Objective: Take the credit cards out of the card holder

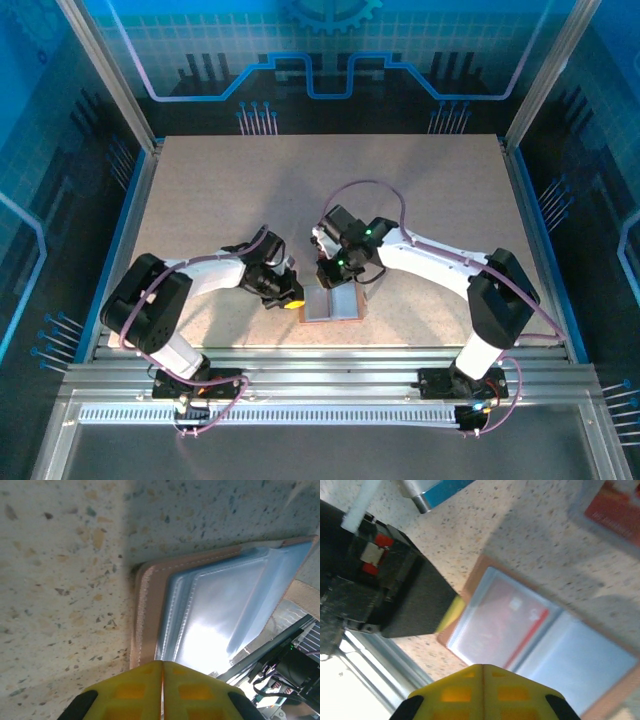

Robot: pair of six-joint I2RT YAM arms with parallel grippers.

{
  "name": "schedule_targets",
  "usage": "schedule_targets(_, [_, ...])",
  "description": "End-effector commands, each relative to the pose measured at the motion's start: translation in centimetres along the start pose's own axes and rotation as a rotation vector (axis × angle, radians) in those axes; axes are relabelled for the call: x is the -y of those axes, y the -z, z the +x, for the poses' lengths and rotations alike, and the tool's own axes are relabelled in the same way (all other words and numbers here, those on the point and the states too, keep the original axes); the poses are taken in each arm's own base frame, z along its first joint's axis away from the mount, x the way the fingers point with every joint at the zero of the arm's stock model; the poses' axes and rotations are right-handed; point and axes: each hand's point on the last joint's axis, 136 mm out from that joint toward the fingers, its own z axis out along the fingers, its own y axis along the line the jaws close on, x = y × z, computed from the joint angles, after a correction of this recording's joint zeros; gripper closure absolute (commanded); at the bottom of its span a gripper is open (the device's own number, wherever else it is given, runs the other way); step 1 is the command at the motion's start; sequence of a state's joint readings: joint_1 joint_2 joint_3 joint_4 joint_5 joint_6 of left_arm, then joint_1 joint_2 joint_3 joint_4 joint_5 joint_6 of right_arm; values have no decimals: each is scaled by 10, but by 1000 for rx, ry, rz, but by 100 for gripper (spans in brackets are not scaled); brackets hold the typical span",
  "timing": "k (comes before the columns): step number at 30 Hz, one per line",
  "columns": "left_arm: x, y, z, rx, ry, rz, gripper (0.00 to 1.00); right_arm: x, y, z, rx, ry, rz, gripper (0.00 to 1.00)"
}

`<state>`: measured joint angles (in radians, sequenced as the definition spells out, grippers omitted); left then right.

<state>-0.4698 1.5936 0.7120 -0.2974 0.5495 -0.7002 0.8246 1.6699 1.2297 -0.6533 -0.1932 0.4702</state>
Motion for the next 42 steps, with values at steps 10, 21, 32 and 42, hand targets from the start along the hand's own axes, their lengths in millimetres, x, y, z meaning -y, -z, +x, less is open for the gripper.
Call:
schedule_targets(10, [-10, -9, 5, -39, -7, -35, 95, -5, -45, 21, -43, -316, -80, 99])
schedule_targets(21, [-16, -10, 9, -45, 2, -47, 96, -9, -76, 22, -64, -367, -100, 98])
schedule_targets(32, [-17, -10, 9, -42, 5, -45, 96, -2, -91, 30, -105, -373, -53, 98])
schedule_targets(42, [-18, -10, 10, -41, 6, -50, 96, 19, -78, 44, -124, -351, 76, 97])
